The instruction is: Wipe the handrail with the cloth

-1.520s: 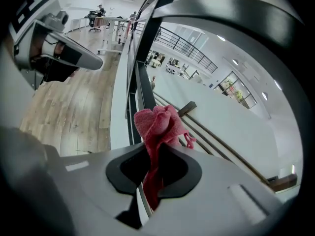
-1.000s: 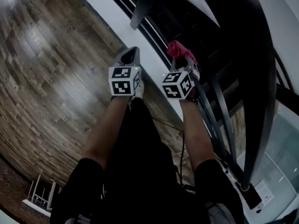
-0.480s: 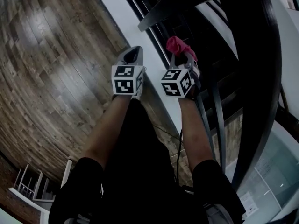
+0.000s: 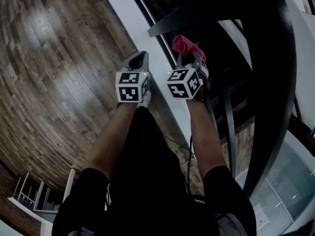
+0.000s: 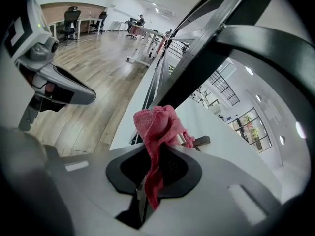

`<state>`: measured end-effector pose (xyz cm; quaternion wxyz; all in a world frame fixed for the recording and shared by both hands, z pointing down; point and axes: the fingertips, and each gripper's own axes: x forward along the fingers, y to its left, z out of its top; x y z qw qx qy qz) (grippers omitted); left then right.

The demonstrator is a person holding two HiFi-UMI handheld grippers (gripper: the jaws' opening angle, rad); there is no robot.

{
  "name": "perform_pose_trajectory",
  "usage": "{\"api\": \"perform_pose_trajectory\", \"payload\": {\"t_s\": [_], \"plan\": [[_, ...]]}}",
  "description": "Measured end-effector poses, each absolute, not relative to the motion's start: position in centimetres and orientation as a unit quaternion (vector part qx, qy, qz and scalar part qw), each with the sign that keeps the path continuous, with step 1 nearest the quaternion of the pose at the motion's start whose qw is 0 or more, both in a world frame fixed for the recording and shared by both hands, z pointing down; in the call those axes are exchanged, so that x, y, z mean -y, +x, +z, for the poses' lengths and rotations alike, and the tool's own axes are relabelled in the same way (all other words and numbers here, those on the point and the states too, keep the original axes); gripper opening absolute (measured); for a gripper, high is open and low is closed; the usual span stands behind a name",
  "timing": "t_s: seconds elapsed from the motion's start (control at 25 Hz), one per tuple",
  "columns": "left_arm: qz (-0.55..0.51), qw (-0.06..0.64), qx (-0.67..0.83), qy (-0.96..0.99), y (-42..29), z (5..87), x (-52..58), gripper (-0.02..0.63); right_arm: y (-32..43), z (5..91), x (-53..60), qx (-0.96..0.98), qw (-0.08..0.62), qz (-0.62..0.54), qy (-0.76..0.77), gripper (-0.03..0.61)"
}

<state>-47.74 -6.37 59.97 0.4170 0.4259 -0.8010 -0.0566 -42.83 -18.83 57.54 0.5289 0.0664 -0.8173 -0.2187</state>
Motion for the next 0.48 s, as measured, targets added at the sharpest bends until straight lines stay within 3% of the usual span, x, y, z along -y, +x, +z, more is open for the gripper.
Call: {"api": "perform_pose_trajectory", "payload": {"t_s": [0.48], "plan": [[-0.042, 0.399, 0.795, 0.456, -49.3, 58.7, 5.1, 0.000, -45.0, 57.9, 19.2, 0.816, 0.530, -0.217, 0.080, 0.041]]}}
